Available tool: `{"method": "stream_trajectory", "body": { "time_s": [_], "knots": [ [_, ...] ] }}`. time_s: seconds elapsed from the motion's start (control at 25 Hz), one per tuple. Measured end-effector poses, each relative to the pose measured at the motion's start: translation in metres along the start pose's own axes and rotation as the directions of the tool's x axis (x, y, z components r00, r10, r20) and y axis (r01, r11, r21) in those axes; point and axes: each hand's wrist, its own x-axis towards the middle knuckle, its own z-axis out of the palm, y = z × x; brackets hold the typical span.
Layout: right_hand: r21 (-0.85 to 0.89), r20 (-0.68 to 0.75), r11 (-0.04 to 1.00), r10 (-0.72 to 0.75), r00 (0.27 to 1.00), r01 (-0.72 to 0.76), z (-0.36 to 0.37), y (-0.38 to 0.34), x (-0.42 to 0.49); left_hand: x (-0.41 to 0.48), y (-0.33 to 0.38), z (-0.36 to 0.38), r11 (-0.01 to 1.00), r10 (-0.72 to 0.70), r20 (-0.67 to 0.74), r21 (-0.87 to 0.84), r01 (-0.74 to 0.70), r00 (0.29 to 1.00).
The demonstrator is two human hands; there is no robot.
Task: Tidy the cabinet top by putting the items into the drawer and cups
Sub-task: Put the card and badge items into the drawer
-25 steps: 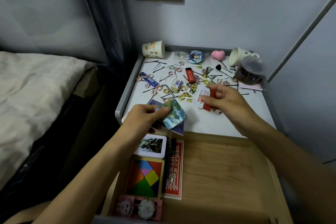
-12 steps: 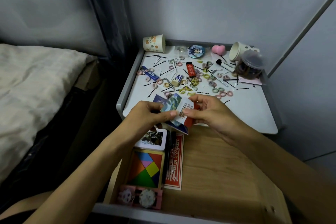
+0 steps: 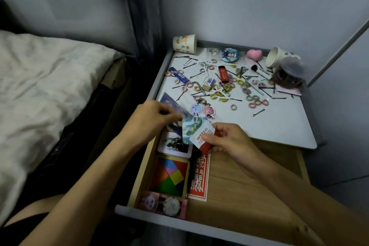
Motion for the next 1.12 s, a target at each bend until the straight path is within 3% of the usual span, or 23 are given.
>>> {"method": "stream_trajectory", "body": {
  "time_s": [0.12,0.28,0.56,0.92,1.12],
  "knots": [
    [-0.013,-0.027,0.993,0.117,0.993,-0.118,0.016,0.023,0.001,-0.001,-0.012,-0.021,0.999,0.023,-0.27,-0.026,-0.031,0.962],
    [0.071,-0.072,0.955,0.294,0.953,-0.289,0.045,0.046,0.035,0.006,-0.02,-0.034,0.957,-0.034,-0.423,-0.276,-0.093,0.906],
    [0.07,-0.173,0.937,0.35,0.921,-0.343,0.083,0.07,0.085,0.012,-0.024,-0.043,0.883,-0.112,-0.441,-0.456,-0.115,0.89],
    [-0.231,-0.153,0.911,0.312,0.938,-0.341,0.088,0.069,0.091,0.013,-0.02,-0.041,0.858,-0.141,-0.425,-0.503,-0.103,0.894],
    [-0.08,-0.209,0.954,0.268,0.94,-0.289,0.083,0.063,0.068,0.014,-0.019,-0.04,0.854,-0.136,-0.422,-0.509,-0.11,0.896]
  ]
}}
